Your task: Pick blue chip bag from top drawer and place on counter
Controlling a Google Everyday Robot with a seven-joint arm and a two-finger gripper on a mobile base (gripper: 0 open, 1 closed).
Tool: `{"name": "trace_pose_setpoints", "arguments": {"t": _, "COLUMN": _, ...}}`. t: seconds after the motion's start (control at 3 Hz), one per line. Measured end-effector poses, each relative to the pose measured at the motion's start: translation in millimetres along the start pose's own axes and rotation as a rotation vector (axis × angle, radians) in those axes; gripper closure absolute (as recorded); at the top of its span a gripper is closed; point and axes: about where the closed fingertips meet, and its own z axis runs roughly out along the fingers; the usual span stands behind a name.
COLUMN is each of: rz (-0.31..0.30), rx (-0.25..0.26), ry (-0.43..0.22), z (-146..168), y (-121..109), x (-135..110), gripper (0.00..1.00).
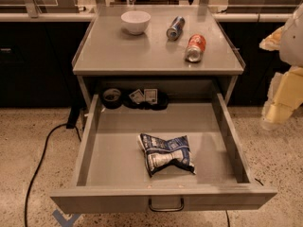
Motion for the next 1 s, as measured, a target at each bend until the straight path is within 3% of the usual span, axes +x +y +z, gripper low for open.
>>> {"name": "trace_pose_setpoints", "arguments": {"t": 0.33, "rz": -0.001, "rx": 0.009, "ry": -0.002, "z": -0.2, "y": 0.7, "x": -0.9, "gripper": 0.00}}
{"name": "trace_pose_setpoints", "arguments": {"t": 0.67, "rz": 0.028, "rx": -0.020, "ry": -0.002, "z": 32.6, "y": 12.8, "x": 6.0, "gripper": 0.00}}
{"name": "trace_pose_setpoints", "arguments": {"t": 1.0, "rz": 0.050, "rx": -0.080, "ry": -0.053, "z": 100.1, "y": 29.2, "x": 7.2, "gripper": 0.00}}
